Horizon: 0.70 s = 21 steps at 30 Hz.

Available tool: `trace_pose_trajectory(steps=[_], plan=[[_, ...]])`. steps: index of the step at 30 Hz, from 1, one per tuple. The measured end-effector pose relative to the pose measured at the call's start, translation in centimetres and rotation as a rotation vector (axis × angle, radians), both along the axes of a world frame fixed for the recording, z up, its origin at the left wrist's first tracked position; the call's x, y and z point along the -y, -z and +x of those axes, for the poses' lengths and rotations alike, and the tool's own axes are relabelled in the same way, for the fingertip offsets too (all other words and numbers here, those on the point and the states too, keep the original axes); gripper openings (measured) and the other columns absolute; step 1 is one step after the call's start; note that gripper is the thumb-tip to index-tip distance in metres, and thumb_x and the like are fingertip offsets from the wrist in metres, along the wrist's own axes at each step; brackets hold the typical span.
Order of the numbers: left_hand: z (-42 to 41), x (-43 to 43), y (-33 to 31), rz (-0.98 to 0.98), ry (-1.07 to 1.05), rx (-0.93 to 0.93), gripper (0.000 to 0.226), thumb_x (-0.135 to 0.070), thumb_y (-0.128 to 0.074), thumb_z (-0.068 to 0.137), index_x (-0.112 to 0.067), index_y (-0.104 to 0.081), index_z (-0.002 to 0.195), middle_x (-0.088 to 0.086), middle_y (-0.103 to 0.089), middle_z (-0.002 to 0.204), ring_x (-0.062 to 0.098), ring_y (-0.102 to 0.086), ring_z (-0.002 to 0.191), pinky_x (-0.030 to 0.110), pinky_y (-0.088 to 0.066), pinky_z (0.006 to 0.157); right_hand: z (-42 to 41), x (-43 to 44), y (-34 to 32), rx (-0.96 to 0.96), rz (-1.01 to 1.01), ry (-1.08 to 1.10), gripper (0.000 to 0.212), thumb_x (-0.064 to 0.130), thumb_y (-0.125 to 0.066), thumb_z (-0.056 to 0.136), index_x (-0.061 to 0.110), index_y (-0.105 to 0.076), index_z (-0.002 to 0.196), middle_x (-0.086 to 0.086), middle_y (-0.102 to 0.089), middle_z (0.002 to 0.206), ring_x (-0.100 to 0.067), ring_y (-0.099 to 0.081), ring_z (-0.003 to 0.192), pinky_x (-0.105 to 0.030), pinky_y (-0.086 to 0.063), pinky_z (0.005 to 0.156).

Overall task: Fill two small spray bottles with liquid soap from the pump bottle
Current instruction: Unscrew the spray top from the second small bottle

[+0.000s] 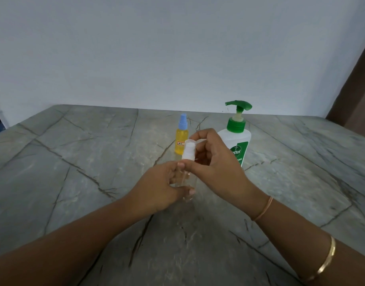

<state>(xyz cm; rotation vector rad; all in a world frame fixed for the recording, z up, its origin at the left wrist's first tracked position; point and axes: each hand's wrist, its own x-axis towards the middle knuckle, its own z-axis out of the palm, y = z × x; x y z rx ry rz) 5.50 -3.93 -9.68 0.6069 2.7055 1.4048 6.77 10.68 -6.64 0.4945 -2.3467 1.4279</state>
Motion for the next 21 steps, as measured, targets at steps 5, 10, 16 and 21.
trace_pose_trajectory(steps=[5, 10, 16, 21], plan=[[0.0, -0.1, 0.0, 0.036, 0.003, 0.019, 0.038, -0.026, -0.076, 0.069, -0.031, -0.056, 0.101, -0.016, -0.065, 0.1, 0.004, -0.061, 0.097, 0.026, -0.047, 0.09, 0.4, -0.5, -0.5, 0.08, -0.125, -0.21, 0.06, -0.002, -0.061, 0.086, 0.031, -0.031, 0.126, -0.011, -0.063, 0.102, -0.018, -0.065, 0.089, -0.027, -0.054, 0.08], [0.1, -0.2, 0.1, 0.017, -0.011, -0.005, 0.057, -0.028, -0.074, 0.072, -0.023, -0.052, 0.124, -0.007, -0.063, 0.118, 0.007, -0.058, 0.108, 0.037, -0.045, 0.099, 0.0, 0.9, 0.5, -0.07, 0.072, 0.091, 0.069, 0.029, -0.077, 0.074, 0.03, -0.033, 0.126, 0.007, -0.052, 0.096, 0.002, -0.054, 0.084, -0.007, -0.044, 0.07], [0.1, -0.1, 0.2, 0.025, -0.018, 0.015, 0.053, -0.031, -0.074, 0.07, -0.026, -0.054, 0.119, -0.009, -0.064, 0.112, 0.007, -0.06, 0.103, 0.037, -0.047, 0.096, -0.1, 0.0, -0.1, -0.044, 0.02, -0.008, 0.064, 0.01, -0.078, 0.073, 0.03, -0.037, 0.118, 0.002, -0.057, 0.082, -0.005, -0.06, 0.076, -0.018, -0.052, 0.073], [-0.1, 0.0, 0.2, 0.049, 0.01, 0.025, 0.045, -0.028, -0.076, 0.069, -0.024, -0.058, 0.11, -0.01, -0.067, 0.103, 0.005, -0.062, 0.096, 0.036, -0.049, 0.093, 0.1, -0.9, -1.5, 0.118, -0.01, -0.191, 0.071, 0.005, -0.067, 0.082, 0.036, -0.026, 0.13, 0.001, -0.059, 0.11, -0.008, -0.062, 0.094, -0.019, -0.052, 0.081]])
